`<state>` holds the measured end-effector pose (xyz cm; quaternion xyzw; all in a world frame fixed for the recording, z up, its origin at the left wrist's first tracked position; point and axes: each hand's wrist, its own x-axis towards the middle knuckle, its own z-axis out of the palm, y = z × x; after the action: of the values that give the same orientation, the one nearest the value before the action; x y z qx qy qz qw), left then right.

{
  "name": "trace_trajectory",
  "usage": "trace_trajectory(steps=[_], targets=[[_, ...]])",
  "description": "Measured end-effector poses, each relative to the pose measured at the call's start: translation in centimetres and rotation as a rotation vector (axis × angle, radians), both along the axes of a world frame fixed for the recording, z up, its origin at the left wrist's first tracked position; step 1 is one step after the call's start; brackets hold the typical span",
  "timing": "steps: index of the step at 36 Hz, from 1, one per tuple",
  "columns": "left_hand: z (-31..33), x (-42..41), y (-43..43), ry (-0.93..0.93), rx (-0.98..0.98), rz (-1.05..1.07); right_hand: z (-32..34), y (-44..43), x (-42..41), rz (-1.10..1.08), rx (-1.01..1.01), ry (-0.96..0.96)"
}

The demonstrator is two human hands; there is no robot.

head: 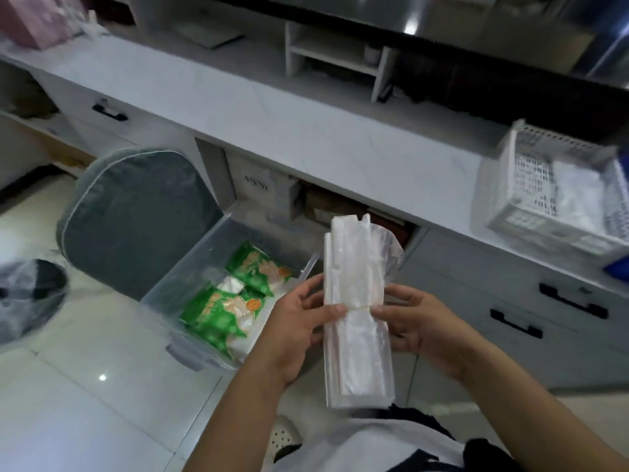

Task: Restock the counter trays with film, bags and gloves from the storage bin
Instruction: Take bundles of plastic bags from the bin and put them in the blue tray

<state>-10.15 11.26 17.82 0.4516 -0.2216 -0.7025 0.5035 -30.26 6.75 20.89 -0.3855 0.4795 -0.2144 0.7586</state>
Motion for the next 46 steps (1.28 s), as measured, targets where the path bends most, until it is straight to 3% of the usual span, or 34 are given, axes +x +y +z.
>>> trace_trajectory(steps=[7, 13, 22, 30, 39, 46], targets=[[1.8, -5.3, -2.1, -0.078, -0.068, -0.011, 0.9, -1.4, -5.1, 0.022, -0.087, -0.083], [2.6, -14.1, -4.8, -0.121, -0.088, -0.099, 0.9, -3.2, -14.3, -0.044, -0.111, -0.063], [2.7, -29.7, -9.1, -0.268, -0.101, -0.436, 0.2, -5.3, -30.8, -0.223, -0.153, -0.029], [3.4, -40.9, -13.7, -0.281, -0.134, -0.567, 1.7, -6.4, -42.4, -0.355, -0.157, 0.022], [5.0, -48.0, -21.2, -0.307, -0.293, -0.788, 3.6, -9.2, -49.5, -0.551, -0.161, -0.119], [6.1, -52.4, -26.8, -0.334, -0.441, -0.819, 6.0, -13.5, -51.4, -0.721, -0.311, 0.091]])
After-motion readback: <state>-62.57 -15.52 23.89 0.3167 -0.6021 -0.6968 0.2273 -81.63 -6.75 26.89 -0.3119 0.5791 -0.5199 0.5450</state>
